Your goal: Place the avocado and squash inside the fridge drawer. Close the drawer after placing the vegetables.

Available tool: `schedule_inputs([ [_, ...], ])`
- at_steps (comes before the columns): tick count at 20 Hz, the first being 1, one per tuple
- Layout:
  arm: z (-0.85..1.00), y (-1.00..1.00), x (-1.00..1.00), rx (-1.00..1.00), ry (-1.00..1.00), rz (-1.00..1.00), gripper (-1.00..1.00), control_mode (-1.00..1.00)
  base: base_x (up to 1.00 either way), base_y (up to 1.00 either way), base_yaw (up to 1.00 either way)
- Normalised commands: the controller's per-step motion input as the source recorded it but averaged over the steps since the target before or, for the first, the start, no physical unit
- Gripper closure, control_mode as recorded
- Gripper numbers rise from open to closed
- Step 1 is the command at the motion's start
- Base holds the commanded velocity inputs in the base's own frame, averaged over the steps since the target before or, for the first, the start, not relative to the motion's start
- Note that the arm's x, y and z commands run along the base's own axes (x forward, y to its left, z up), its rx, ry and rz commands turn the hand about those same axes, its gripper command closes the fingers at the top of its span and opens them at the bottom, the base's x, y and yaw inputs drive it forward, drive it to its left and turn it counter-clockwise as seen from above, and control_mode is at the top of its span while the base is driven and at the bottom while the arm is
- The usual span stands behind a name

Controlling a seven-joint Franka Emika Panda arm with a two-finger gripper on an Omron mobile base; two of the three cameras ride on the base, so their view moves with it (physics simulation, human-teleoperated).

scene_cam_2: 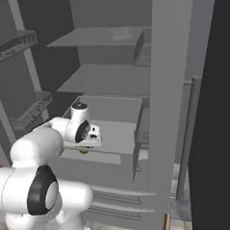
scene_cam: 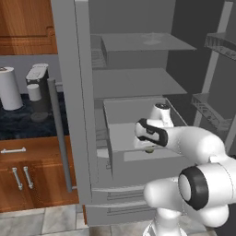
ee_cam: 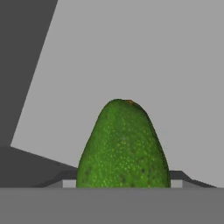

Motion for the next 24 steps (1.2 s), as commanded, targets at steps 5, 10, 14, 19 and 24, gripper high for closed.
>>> schedule_inputs([
  [5,0.23,0.00,0.04,0.00,0.13,0.00,1.00,-1.00,0.00,0.00,0.00],
  [10,0.07,-0.01,1.00,0.00,0.15,0.00,1.00,-1.00,0.00,0.00,0.00],
  [14,-0.01,-0.03,0.97,0.00,0.07,0.00,1.00,-1.00,0.00,0.00,0.00],
  [19,-0.37,-0.01,0.26,0.00,0.00,0.00,1.00,-1.00,0.00,0.00,0.00],
  [24,-0.51,0.00,0.08,0.00,0.00,0.00,1.00,-1.00,0.00,0.00,0.00],
])
